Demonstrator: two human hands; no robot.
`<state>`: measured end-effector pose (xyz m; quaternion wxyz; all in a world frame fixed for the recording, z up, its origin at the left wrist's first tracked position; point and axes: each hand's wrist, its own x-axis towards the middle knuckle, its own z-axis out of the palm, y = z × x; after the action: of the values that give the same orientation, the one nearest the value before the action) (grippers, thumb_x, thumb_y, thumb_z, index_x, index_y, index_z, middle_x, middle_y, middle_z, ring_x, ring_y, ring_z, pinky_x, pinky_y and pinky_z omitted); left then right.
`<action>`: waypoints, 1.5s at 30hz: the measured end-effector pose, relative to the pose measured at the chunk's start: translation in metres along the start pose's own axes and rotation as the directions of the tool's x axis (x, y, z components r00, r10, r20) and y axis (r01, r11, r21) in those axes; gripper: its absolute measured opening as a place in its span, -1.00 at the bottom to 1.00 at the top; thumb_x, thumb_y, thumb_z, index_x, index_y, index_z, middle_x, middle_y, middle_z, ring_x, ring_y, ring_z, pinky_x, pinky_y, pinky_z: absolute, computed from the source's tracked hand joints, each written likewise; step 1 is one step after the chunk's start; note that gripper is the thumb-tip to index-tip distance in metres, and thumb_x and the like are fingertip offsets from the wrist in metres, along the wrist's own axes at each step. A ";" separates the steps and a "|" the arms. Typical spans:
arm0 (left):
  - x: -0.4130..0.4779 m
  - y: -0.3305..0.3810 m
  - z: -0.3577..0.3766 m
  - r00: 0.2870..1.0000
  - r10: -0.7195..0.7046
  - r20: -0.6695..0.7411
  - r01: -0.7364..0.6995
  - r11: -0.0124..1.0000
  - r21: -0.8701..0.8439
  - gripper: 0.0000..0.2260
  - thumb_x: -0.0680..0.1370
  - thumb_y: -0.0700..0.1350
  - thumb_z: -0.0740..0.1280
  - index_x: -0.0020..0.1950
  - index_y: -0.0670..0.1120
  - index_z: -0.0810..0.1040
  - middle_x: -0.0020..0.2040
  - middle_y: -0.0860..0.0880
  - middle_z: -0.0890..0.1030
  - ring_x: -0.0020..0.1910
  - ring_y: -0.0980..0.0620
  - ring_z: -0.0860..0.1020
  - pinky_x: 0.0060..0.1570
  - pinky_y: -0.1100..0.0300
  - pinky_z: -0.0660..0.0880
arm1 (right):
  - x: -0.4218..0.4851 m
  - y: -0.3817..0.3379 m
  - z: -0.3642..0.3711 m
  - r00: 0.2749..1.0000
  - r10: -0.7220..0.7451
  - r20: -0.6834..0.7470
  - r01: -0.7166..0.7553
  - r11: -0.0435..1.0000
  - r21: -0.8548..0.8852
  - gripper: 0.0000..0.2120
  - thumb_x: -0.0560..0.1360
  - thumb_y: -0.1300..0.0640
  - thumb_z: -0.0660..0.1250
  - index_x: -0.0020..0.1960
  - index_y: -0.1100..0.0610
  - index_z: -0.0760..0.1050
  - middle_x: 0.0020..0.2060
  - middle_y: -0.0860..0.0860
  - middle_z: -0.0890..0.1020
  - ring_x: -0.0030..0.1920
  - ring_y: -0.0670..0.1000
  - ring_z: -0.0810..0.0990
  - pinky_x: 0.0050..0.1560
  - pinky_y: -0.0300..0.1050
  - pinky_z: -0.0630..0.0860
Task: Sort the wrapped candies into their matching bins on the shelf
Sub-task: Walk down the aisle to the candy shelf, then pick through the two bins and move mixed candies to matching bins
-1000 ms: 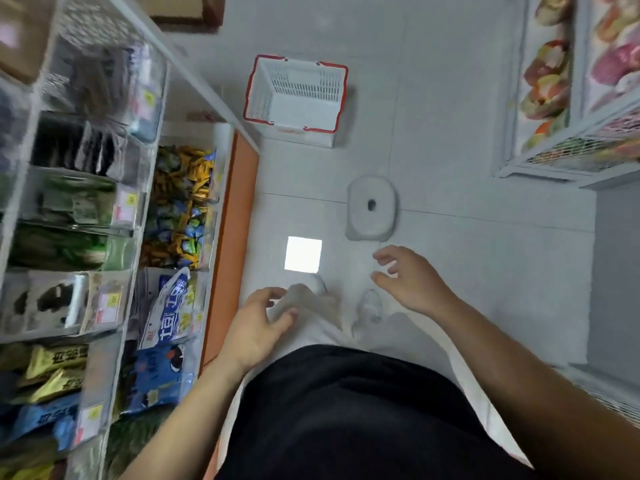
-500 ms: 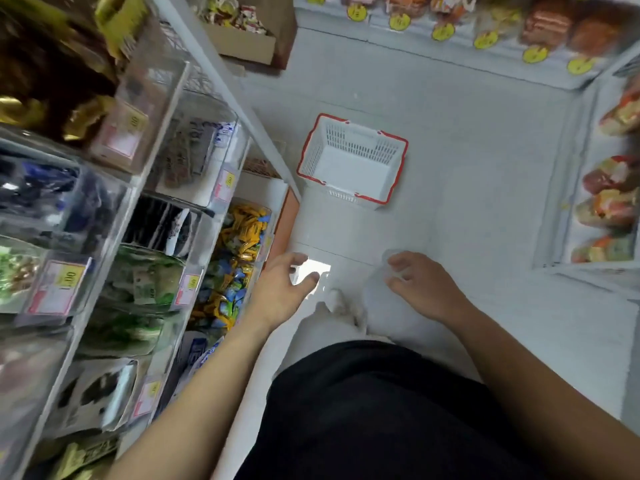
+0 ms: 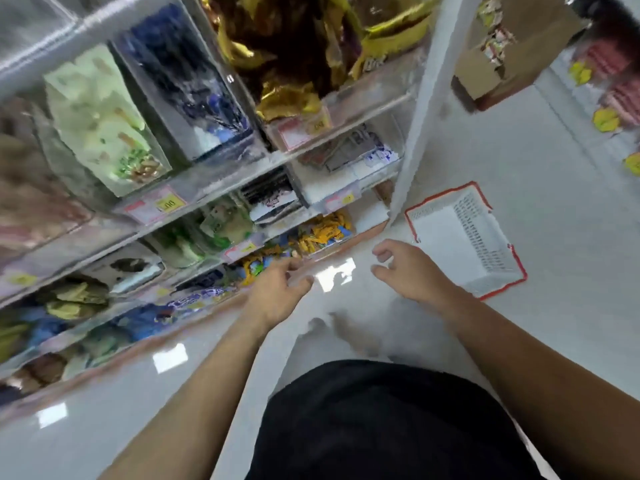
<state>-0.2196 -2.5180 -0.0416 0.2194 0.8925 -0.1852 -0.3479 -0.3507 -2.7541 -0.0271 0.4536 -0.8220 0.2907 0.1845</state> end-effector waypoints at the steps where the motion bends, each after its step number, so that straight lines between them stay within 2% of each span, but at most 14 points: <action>1: 0.001 -0.004 0.004 0.998 -0.056 -0.008 0.056 0.998 -0.013 -0.59 0.50 0.14 0.36 0.27 -0.03 0.54 0.19 0.02 0.57 0.10 0.03 0.55 0.06 0.15 0.45 | 0.012 -0.002 -0.004 0.999 -0.028 0.031 0.029 0.999 -0.035 -0.68 0.52 0.06 0.39 0.25 0.07 0.53 0.13 -0.02 0.60 -0.08 -0.10 0.48 -0.02 -0.17 0.39; 6: 0.007 -0.039 0.024 0.969 -0.238 -0.070 0.232 0.969 -0.082 -0.57 0.52 0.14 0.37 0.29 -0.09 0.52 0.22 -0.04 0.59 0.12 -0.06 0.56 0.13 0.04 0.51 | 0.071 -0.018 0.018 0.962 -0.143 0.232 0.189 0.964 -0.186 -0.67 0.51 0.03 0.39 0.26 0.06 0.52 0.11 -0.03 0.61 -0.03 -0.02 0.55 -0.03 -0.11 0.45; 13: 0.087 -0.164 0.091 0.947 -0.290 -0.136 0.281 0.956 -0.079 -0.56 0.52 0.08 0.36 0.35 -0.06 0.48 0.30 -0.03 0.54 0.23 -0.05 0.53 0.17 0.13 0.45 | 0.190 0.002 0.158 0.906 -0.285 0.314 0.376 0.882 -0.284 -0.73 0.49 0.03 0.39 0.18 0.01 0.56 0.08 -0.01 0.61 0.07 0.04 0.57 0.08 -0.02 0.51; 16: 0.140 -0.216 0.116 0.936 -0.158 -0.314 0.142 0.987 -0.074 -0.62 0.53 0.02 0.39 0.32 -0.03 0.51 0.25 -0.04 0.54 0.20 -0.04 0.52 0.06 0.23 0.38 | 0.257 0.024 0.226 0.890 -0.406 0.207 0.450 0.856 -0.255 -0.73 0.48 0.08 0.39 0.17 0.06 0.58 0.02 0.01 0.62 0.04 0.06 0.59 0.06 0.01 0.54; 19: 0.189 -0.263 0.131 0.851 0.012 -0.526 0.036 0.996 0.080 -0.62 0.52 0.01 0.39 0.32 -0.02 0.52 0.24 -0.09 0.55 0.22 -0.09 0.47 0.08 0.18 0.37 | 0.315 0.040 0.278 0.825 -0.565 0.006 0.537 0.780 -0.321 -0.70 0.46 -0.04 0.36 0.15 0.02 0.59 -0.01 0.04 0.68 0.00 0.12 0.63 -0.04 -0.05 0.56; 21: 0.221 -0.293 0.143 0.781 0.104 -0.616 -0.002 0.986 0.164 -0.56 0.49 0.02 0.40 0.35 -0.04 0.51 0.26 -0.13 0.55 0.20 -0.15 0.48 0.09 0.12 0.39 | 0.350 0.049 0.303 0.722 -0.689 -0.058 0.613 0.677 -0.407 -0.68 0.42 -0.08 0.34 0.13 0.00 0.56 0.00 0.06 0.66 0.01 0.17 0.62 -0.07 -0.05 0.53; 24: 0.258 -0.323 0.160 0.714 0.263 -0.649 -0.063 0.947 0.314 -0.51 0.47 0.06 0.41 0.36 -0.09 0.53 0.33 -0.14 0.50 0.33 -0.20 0.43 0.23 0.01 0.43 | 0.384 0.062 0.322 0.544 -0.838 -0.031 0.704 0.476 -0.527 -0.64 0.40 -0.09 0.33 0.13 0.05 0.55 0.12 0.05 0.56 0.15 0.18 0.51 0.13 0.09 0.49; 26: 0.272 -0.335 0.168 0.636 0.365 -0.680 -0.083 0.908 0.410 -0.55 0.47 0.12 0.34 0.28 -0.08 0.61 0.31 -0.11 0.53 0.34 -0.20 0.41 0.24 0.02 0.41 | 0.394 0.068 0.326 0.498 -0.867 -0.004 0.728 0.421 -0.542 -0.61 0.40 -0.10 0.29 0.15 0.05 0.56 0.13 0.02 0.56 0.18 0.17 0.50 0.18 0.13 0.46; 30: 0.278 -0.340 0.171 0.591 0.385 -0.709 -0.090 0.905 0.416 -0.59 0.46 0.17 0.32 0.14 -0.08 0.66 0.28 -0.04 0.56 0.32 -0.16 0.42 0.20 0.03 0.43 | 0.398 0.071 0.325 0.498 -0.867 0.015 0.710 0.398 -0.581 -0.58 0.39 -0.08 0.28 0.21 0.02 0.55 0.07 0.04 0.59 0.21 0.13 0.47 0.11 0.01 0.48; 34: 0.277 -0.338 0.169 0.566 0.299 -0.768 -0.089 0.949 0.304 -0.70 0.48 0.08 0.43 0.13 -0.05 0.57 0.13 -0.04 0.58 0.18 -0.10 0.49 0.01 -0.02 0.50 | 0.394 0.068 0.323 0.563 -0.824 0.071 0.649 0.387 -0.655 -0.44 0.40 -0.09 0.36 0.38 -0.07 0.38 0.11 0.08 0.56 0.32 0.12 0.38 0.10 0.02 0.49; 38: 0.273 -0.334 0.167 0.514 0.286 -0.809 -0.123 0.958 0.260 -0.78 0.54 0.01 0.39 0.15 0.01 0.55 0.05 -0.01 0.62 0.04 -0.07 0.57 -0.12 -0.04 0.54 | 0.389 0.064 0.322 0.567 -0.821 0.065 0.635 0.386 -0.669 -0.57 0.42 -0.08 0.36 0.28 -0.06 0.49 0.04 0.08 0.56 0.27 0.13 0.41 0.05 -0.01 0.51; 40: 0.271 -0.330 0.165 0.506 0.301 -0.808 -0.101 0.951 0.291 -0.81 0.57 -0.02 0.35 0.17 0.05 0.61 0.10 0.01 0.65 0.08 -0.06 0.58 -0.09 -0.03 0.55 | 0.386 0.063 0.326 0.536 -0.844 0.025 0.629 0.379 -0.678 -0.64 0.44 -0.01 0.35 0.23 -0.01 0.51 0.03 0.10 0.57 0.18 0.17 0.47 -0.04 -0.02 0.53; 42: 0.268 -0.327 0.162 0.498 0.278 -0.821 -0.064 0.956 0.285 -0.78 0.58 -0.02 0.31 0.18 0.05 0.65 0.20 0.01 0.63 0.16 -0.08 0.58 -0.01 -0.02 0.56 | 0.384 0.061 0.327 0.525 -0.851 0.024 0.622 0.365 -0.693 -0.62 0.46 0.06 0.33 0.27 0.02 0.50 0.10 0.12 0.57 0.20 0.18 0.47 0.03 0.03 0.55; 45: 0.257 -0.329 0.165 0.526 0.235 -0.817 -0.020 0.964 0.265 -0.64 0.57 0.12 0.27 0.31 0.04 0.59 0.36 -0.01 0.54 0.30 -0.12 0.50 0.18 -0.04 0.50 | 0.382 0.059 0.323 0.570 -0.814 0.117 0.645 0.355 -0.677 -0.54 0.50 -0.07 0.32 0.38 -0.05 0.46 0.25 0.13 0.54 0.32 0.18 0.40 0.18 0.08 0.52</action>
<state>-0.0996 -2.4113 -0.4607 0.2048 0.9515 -0.1595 0.1651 -0.1105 -2.6221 -0.4497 0.1296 -0.9801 -0.1413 -0.0505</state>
